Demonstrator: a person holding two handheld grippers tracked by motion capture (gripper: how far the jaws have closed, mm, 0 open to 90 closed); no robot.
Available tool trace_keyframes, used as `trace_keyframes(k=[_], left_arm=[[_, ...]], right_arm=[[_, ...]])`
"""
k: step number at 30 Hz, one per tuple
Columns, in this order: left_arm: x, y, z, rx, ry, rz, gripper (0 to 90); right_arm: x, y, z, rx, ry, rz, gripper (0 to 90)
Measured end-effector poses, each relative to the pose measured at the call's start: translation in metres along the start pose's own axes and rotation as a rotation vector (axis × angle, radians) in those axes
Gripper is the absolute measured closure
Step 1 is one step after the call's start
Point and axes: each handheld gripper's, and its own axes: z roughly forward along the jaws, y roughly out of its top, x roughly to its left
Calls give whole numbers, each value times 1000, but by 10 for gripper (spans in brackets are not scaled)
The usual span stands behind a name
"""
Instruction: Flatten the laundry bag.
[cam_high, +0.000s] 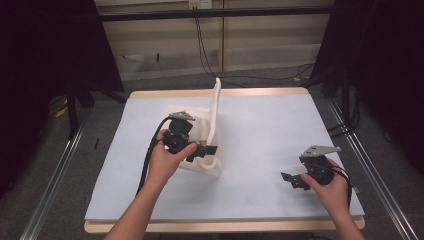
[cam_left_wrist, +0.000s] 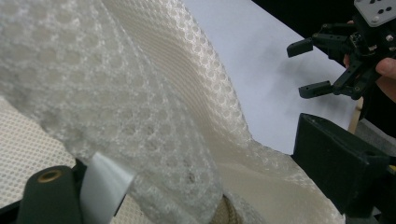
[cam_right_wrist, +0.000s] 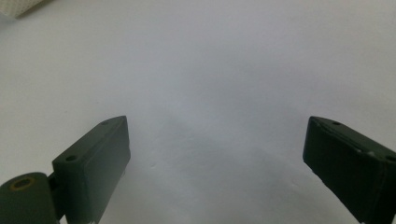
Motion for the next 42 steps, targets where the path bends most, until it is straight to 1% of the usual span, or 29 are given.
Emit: trace_keyframes(k=[1, 2, 4, 5, 8, 9, 12, 15, 16, 19, 23, 25, 26, 27, 28, 29, 31, 35, 37, 39, 41, 42], left_arm=[[0, 1, -3, -7, 0, 0, 152], [1, 1, -5, -11, -7, -1, 152], [1, 2, -8, -19, -16, -4, 149], [1, 3, -10, -6, -12, 2, 145], [1, 4, -12, -11, -5, 4, 140], [3, 4, -14, 1, -9, 12, 139], [4, 2, -14, 0, -1, 1, 137], [4, 1, -15, 11, 4, 9, 131], [4, 1, -14, 7, -1, 5, 130], [6, 0, -15, 20, 11, 11, 125], [6, 0, -13, 14, 4, 4, 123], [5, 1, -11, 18, -1, 15, 123], [3, 1, -8, 10, -9, 11, 123], [3, 1, -8, 17, -5, 9, 123], [3, 1, -8, 17, -5, 9, 121], [1, 0, -3, 27, -17, 15, 116], [0, -1, -1, 21, -19, 14, 113], [-2, -4, 8, 7, -49, 9, 128], [-2, -4, 9, -2, -58, 14, 155], [-4, -4, 8, -3, -64, 20, 155], [-7, -1, 6, -19, -86, 36, 155], [-8, 0, 5, -23, -89, 38, 150]], right_arm=[[1, 0, 0, 8, -5, 6, 70], [1, 0, 1, 2, -3, -3, 70], [0, -1, 1, 7, -8, -4, 70], [0, -1, 1, 9, -6, -4, 70], [0, 0, 1, 5, -4, -4, 70], [1, 0, 1, 4, -5, -2, 70], [1, 0, 0, 12, -8, 3, 70], [2, 0, 1, 16, -3, 5, 70], [2, 0, 1, 16, -3, 4, 70], [2, 0, 0, 13, -7, 0, 70], [2, 0, 0, 14, -8, 6, 70], [2, 0, 1, 16, -8, 3, 70], [2, 0, 1, 13, -7, 2, 70], [2, 0, 1, 9, -6, -9, 70], [2, 0, 1, 9, -6, -9, 70], [3, 1, 1, 13, -2, -10, 70], [3, 1, 1, 13, -3, -12, 70], [3, 0, 1, 14, 1, -11, 70], [4, 0, 1, 9, 2, -9, 70], [4, 0, 1, 9, 1, -8, 70], [3, 0, 1, 6, 5, -6, 70], [3, 0, 1, 10, -2, -7, 70]])
